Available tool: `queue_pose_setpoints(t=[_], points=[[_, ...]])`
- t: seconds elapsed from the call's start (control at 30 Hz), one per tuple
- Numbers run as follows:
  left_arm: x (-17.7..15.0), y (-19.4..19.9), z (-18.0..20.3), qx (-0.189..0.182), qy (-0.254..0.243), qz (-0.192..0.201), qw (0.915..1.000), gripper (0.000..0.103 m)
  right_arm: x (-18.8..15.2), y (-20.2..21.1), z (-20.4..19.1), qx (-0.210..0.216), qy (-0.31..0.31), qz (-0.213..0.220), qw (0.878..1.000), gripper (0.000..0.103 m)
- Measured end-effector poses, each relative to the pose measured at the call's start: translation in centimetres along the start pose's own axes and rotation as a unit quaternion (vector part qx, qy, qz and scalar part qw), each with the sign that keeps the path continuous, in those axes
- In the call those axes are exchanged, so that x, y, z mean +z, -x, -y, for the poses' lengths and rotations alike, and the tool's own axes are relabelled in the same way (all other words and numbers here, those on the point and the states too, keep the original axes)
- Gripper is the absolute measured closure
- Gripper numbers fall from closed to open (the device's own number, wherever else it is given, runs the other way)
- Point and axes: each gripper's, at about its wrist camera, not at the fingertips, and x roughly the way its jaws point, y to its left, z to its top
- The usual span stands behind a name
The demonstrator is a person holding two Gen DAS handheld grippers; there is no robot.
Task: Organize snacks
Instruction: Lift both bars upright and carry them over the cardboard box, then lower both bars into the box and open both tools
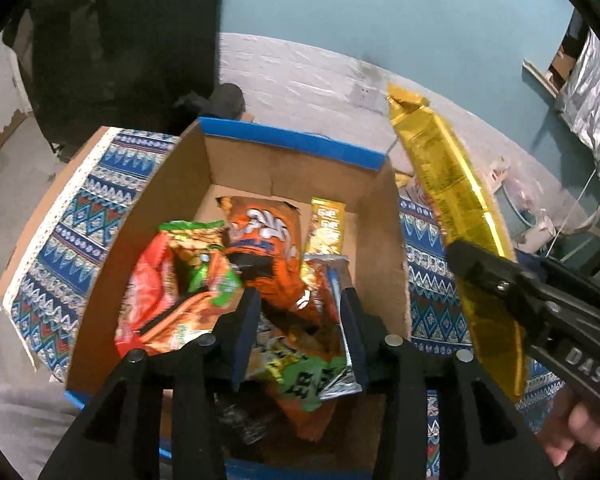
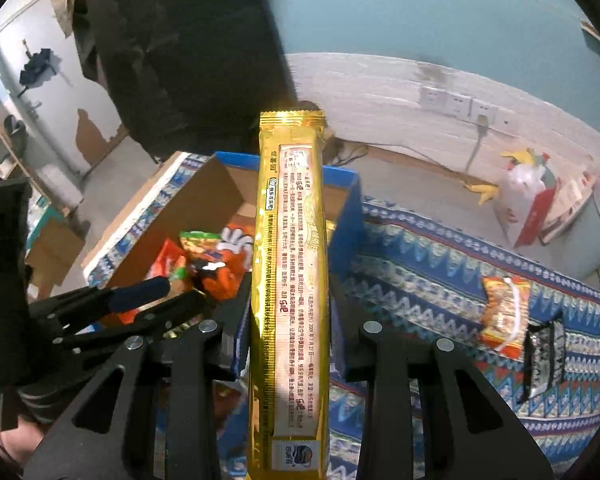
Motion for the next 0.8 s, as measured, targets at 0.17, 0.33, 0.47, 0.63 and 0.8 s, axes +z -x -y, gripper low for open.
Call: queue_pose_setpoints(t=[0.17, 0.33, 0.47, 0.63, 0.8], points=[[0.0, 0.9, -2.1, 0.003, 0.018, 0.006, 0.9998, 0.06, 0.5, -1.4, -2.0, 0.007, 0.01, -0.007, 1.0, 0.071], [-0.1, 1.2, -4.2, 0.018, 0.035, 0.01, 0.9992, 0.06, 0.8, -3.2, -3.5, 0.012, 0.016, -0.02, 1.0, 0.071], [-0.2, 1.3, -5.4, 0.023, 0.05, 0.011, 0.9984, 0.055, 0.9, -4.6, -4.8, 0.016, 0.022, -0.032, 0.999, 0.071], [-0.3, 1.6, -6.3, 0.024, 0.059, 0.013, 0.9979, 0.052, 1.2, -6.0, -5.6, 0.02, 0.026, -0.04, 0.999, 0.071], [-0.1, 1.7, -6.4, 0.012, 0.066, 0.014, 0.9977, 0.05, 1.1, -6.4, -5.5, 0.034, 0.018, -0.045, 0.998, 0.064]])
